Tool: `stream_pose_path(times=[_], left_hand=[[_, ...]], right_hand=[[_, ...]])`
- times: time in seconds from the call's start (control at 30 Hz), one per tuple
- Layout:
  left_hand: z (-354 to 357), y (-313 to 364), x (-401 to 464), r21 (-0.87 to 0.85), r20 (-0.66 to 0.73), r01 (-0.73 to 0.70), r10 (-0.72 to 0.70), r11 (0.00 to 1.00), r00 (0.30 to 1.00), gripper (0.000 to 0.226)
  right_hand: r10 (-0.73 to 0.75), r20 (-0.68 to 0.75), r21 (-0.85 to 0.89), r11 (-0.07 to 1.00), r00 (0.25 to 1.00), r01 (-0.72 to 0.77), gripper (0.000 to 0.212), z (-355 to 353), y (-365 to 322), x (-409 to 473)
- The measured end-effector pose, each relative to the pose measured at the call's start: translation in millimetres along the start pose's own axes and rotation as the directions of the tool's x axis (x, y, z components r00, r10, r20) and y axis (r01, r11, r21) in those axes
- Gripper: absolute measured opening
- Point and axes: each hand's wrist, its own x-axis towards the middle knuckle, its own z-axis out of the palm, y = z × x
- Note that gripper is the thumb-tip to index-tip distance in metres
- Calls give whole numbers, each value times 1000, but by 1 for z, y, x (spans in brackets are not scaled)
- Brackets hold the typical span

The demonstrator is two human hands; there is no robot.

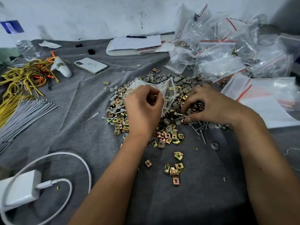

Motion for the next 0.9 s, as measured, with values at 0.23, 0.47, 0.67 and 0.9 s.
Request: stream_pose_path(times=[0.23,0.47,0.67,0.9], left_hand=[[0,-1,0,12,4,-5,5,1000,1000,12],[1,1,0,-16,43,-1,2,1000,999,12],[1,5,-1,-20,68,-40,41,999,997,11],[1,4,-1,-14,43,-27,27,1000,999,11]], right_hand=[[-68,-132,117,990,989,84,6,4,3,4],[-79,-492,375,880,867,293,9,10,-8,7],[-165,-512,157,947,843,281,13,21,-17,12],[-173,-499,-13,981,849,192,23,35,-24,19]])
